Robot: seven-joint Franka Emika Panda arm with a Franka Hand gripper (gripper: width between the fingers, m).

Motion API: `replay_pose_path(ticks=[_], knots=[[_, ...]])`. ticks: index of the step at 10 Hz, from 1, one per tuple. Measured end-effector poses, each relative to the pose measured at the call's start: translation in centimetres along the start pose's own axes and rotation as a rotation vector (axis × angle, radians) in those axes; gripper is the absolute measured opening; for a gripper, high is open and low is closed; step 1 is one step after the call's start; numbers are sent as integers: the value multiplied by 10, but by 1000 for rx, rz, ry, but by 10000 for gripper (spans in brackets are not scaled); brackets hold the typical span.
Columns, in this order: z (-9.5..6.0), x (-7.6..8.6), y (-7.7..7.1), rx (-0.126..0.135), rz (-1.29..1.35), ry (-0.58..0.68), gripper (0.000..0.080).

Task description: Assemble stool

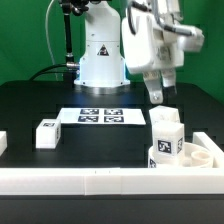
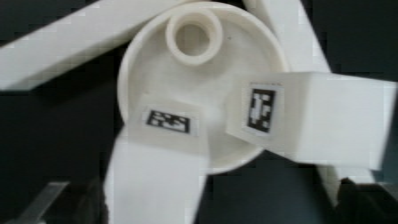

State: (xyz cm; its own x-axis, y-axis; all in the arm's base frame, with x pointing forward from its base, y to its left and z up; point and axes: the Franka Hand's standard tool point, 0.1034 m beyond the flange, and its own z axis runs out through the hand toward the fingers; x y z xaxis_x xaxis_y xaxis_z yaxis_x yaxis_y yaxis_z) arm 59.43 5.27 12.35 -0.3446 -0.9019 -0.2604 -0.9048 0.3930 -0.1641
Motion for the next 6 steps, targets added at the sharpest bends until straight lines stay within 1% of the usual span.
replay_pose_path(ticks=[1, 2, 5, 6], knots=[[-5, -4, -2, 5, -3, -8, 647], [-3, -3, -1, 2, -2, -5, 649], [-1, 0, 0, -2, -33, -1, 649], [-2, 9, -4, -12, -197, 2, 649]])
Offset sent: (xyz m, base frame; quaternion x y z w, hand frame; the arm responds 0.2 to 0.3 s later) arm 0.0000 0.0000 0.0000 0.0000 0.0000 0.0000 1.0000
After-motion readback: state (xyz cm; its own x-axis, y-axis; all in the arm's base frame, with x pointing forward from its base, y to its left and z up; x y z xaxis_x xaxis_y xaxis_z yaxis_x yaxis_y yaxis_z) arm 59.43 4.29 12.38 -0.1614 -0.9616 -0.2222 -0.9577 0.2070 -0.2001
